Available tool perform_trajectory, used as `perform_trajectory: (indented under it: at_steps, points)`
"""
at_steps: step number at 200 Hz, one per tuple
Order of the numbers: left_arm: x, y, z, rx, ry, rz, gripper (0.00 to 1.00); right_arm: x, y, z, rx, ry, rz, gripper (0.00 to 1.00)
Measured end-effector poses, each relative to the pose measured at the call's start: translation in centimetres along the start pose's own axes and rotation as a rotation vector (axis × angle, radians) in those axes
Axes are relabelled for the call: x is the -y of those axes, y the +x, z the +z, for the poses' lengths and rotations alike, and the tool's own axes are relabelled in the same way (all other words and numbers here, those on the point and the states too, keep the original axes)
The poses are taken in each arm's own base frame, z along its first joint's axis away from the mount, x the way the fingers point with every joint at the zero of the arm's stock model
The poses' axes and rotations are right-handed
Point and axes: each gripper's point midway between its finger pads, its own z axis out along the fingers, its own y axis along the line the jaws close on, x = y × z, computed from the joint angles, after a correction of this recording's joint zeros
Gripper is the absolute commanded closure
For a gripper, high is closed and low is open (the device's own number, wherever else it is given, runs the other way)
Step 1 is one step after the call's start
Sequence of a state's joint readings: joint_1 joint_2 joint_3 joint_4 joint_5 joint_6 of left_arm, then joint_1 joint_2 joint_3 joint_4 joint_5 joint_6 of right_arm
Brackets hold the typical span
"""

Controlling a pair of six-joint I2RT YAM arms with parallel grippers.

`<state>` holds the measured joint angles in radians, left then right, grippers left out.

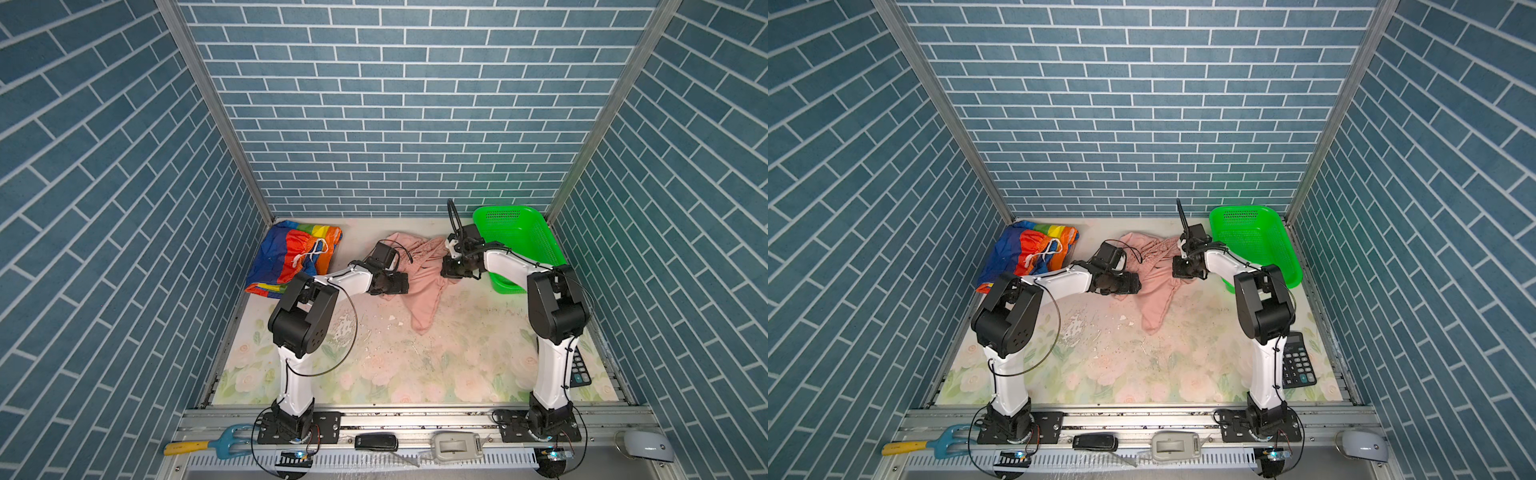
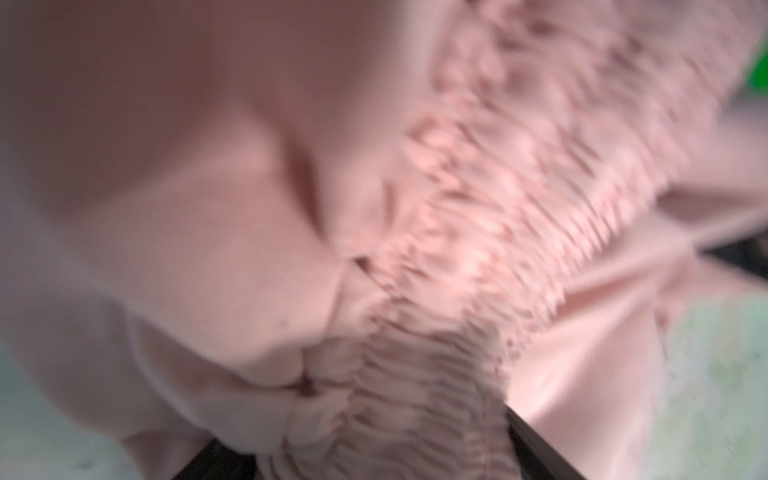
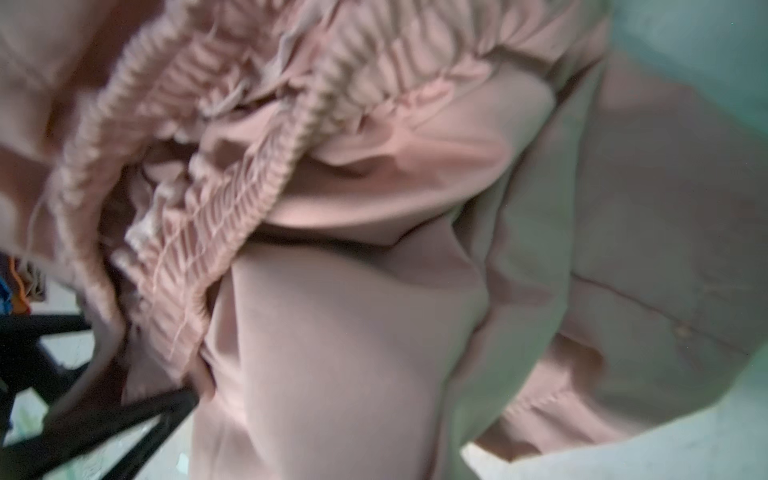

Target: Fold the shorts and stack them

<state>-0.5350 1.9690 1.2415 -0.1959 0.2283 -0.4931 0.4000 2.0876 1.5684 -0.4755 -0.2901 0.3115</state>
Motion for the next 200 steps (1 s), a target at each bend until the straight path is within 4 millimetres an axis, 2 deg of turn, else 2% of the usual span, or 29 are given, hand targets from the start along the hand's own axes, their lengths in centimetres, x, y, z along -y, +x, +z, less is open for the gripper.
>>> perform_trajectory:
  at_steps: [19,40,54,71,98,117,141,166,174,200]
  points:
    - [3.2,1.9,0.3,0.008,0.084,0.003,0.14,0.6,-1.3,0.3,-0.017,0.020,-0.019,0.61]
    - [5.8,3.9,0.2,0.007,0.160,-0.005,0.13,0.5,-1.0,-0.1,-0.033,0.023,-0.036,0.36]
    - [6.9,5.1,-0.1,-0.005,0.199,-0.017,0.13,0.4,0.2,-0.8,-0.043,0.022,-0.036,0.22]
    - [7.3,6.3,-0.8,-0.027,0.214,-0.032,0.11,0.4,3.0,-2.9,-0.053,0.025,-0.021,0.12]
    - [6.3,7.3,-2.6,-0.063,0.177,-0.058,0.07,0.2,7.3,-7.1,-0.026,0.020,-0.006,0.07]
    - [6.0,6.5,-4.8,-0.044,0.150,-0.052,0.02,0.2,9.7,-8.3,-0.001,0.002,0.009,0.07]
    - [7.2,3.7,-7.7,0.022,0.150,-0.016,0.00,1.0,13.7,-7.7,-0.029,-0.020,0.058,0.07]
    - [8.6,1.4,-9.1,0.069,0.161,0.019,0.00,1.7,17.7,-6.3,-0.094,-0.034,0.113,0.10]
    - [8.9,1.0,-9.2,0.074,0.161,0.026,0.00,1.7,18.3,-6.0,-0.101,-0.040,0.121,0.13]
    - [9.5,-0.1,-8.3,0.061,0.150,0.047,0.00,0.5,17.9,-5.8,-0.065,-0.080,0.121,0.25]
